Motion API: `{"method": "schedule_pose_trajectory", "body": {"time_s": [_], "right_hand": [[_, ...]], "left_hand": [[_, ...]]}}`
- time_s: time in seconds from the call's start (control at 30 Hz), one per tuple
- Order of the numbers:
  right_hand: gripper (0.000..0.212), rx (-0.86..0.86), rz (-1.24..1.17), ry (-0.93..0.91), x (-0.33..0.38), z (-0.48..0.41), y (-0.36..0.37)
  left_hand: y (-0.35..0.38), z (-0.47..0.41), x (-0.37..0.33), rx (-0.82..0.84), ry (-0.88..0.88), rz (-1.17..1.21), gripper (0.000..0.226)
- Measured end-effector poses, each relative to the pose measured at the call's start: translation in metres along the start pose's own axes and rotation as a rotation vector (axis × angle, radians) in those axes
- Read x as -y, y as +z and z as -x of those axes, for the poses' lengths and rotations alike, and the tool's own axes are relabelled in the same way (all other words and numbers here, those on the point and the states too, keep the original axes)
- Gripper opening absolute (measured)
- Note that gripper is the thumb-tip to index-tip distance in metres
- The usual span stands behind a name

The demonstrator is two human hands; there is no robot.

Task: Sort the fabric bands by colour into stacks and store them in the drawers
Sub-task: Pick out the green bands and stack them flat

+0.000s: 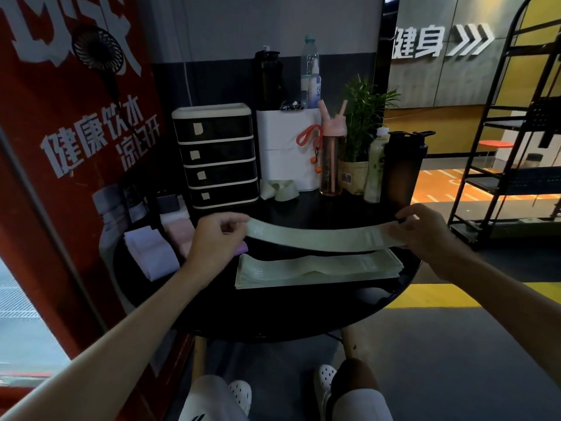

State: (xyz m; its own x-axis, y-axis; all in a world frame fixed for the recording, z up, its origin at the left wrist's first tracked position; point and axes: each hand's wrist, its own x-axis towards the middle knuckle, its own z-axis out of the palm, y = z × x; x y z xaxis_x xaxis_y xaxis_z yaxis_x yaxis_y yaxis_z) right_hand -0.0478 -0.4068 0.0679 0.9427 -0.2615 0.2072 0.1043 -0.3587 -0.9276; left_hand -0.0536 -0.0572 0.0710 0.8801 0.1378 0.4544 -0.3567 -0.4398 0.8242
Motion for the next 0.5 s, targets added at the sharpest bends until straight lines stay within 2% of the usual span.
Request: {"method": "schedule_pose_trajectory", "body": {"time_s": [0.07, 0.17, 0.5], "right_hand": [[0.026, -0.02, 0.114, -0.02, -0.007, 0.001, 0.001], [0.029, -0.024, 0.14, -0.036, -0.014, 0.002, 0.004], [0.027, -0.025, 0.253, -0.134, -0.022, 0.003, 0.011]], "left_hand": [[0.003, 0.009, 0.012, 0.029, 0.061, -0.096, 0.019], [0.005, 0.021, 0.028, 0.035, 0.106, -0.209, 0.017], [0.008, 0.036, 0.043, 0.101, 0.196, -0.334, 0.015]]}}
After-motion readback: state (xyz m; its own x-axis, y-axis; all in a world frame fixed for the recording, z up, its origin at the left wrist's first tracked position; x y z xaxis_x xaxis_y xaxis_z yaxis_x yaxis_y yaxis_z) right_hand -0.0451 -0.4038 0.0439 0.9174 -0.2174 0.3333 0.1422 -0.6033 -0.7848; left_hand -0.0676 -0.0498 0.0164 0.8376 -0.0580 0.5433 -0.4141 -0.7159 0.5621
